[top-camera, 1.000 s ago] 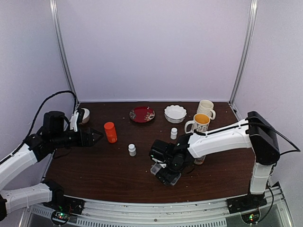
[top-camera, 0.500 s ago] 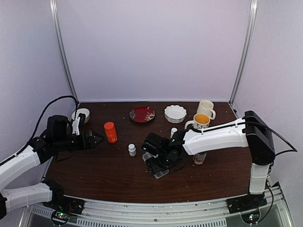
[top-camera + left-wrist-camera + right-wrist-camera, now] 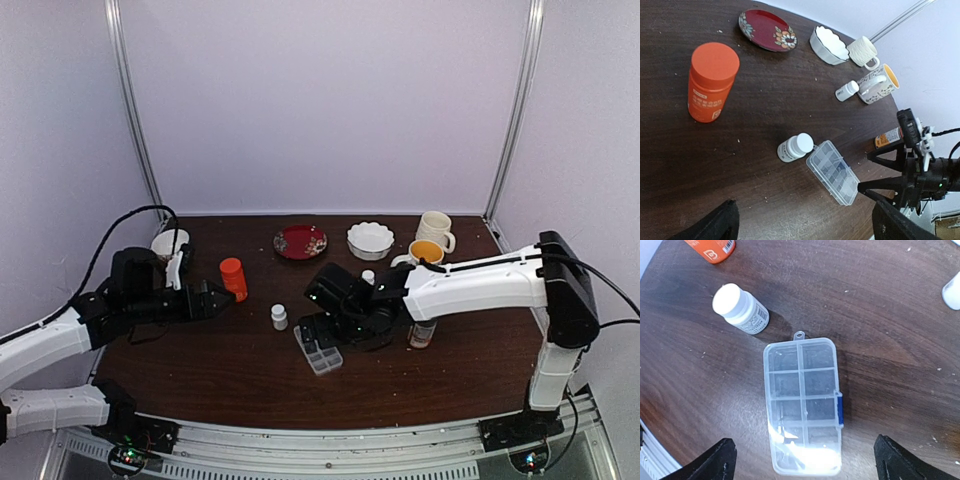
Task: Sort the pills into containers
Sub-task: Position the pill container at the center of the board, then adjust the pill container at the center of the board.
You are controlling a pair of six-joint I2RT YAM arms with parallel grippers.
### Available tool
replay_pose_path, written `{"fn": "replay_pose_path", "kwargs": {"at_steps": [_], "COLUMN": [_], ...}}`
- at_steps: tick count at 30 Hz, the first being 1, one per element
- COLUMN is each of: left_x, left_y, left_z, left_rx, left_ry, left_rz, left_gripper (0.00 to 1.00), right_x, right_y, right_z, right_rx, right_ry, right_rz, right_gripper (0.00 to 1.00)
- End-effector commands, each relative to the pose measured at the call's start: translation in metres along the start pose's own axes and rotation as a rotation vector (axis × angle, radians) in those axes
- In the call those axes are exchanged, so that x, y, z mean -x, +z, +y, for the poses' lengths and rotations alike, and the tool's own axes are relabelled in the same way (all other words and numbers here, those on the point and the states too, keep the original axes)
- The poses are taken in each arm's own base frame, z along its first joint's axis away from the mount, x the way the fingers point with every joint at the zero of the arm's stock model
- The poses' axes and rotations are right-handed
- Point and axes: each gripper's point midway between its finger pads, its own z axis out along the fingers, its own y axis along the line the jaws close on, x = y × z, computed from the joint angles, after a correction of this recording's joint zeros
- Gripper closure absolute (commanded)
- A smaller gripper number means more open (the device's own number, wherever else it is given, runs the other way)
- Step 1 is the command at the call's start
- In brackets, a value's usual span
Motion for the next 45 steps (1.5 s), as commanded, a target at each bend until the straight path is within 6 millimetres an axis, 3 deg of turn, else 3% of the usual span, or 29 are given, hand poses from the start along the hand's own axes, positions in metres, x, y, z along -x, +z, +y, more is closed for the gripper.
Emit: {"fn": "replay_pose_path", "kwargs": {"at_steps": [1, 7, 16, 22, 29, 32, 37, 45], "left_x": [-0.005, -0.026, -0.055, -0.072, -0.083, -0.085, -0.089, -0.101], "left_y": [0.013, 0.031, 0.059, 0.082, 0.099, 0.104, 0.109, 0.118], "left_z": [-0.012, -0.033, -0.064, -0.064, -0.062, -0.061, -0.060, -0.055], "left_rx": [-0.032, -0.056, -0.118, -0.121, -0.123, -0.120, -0.114, -0.115], "left_ry": [-0.002, 0.016, 0.024, -0.041, -0.074, -0.073, -0.075, -0.122], "left_rz": [-0.001, 0.057, 0.136, 0.197, 0.240, 0.252, 0.269, 0.302], "left_gripper": [0.04, 0.05, 0.10, 0.18, 0.28, 0.30, 0.30, 0.30], "right_x": [0.009, -0.016, -0.029, -0.028, -0.031, -0.028, -0.025, -0.027], "right_y": [-0.025, -0.024, -0.013, -0.001, -0.018, -0.022, -0.011, 0.013], "right_z": [-0.016, -0.026, 0.002, 0.018, 0.035, 0.027, -0.013, -0.041], "right_rx": [-0.012, 0.023, 0.277, 0.332, 0.485, 0.456, 0.287, 0.152], "right_ry": [-0.033, -0.051, 0.064, 0.084, 0.132, 0.135, 0.145, 0.101], "right_rz": [-0.054, 0.001, 0.035, 0.062, 0.065, 0.045, 0.025, 0.065], "right_gripper": [0.02, 0.07, 0.10, 0.13, 0.24, 0.25, 0.25, 0.44]}}
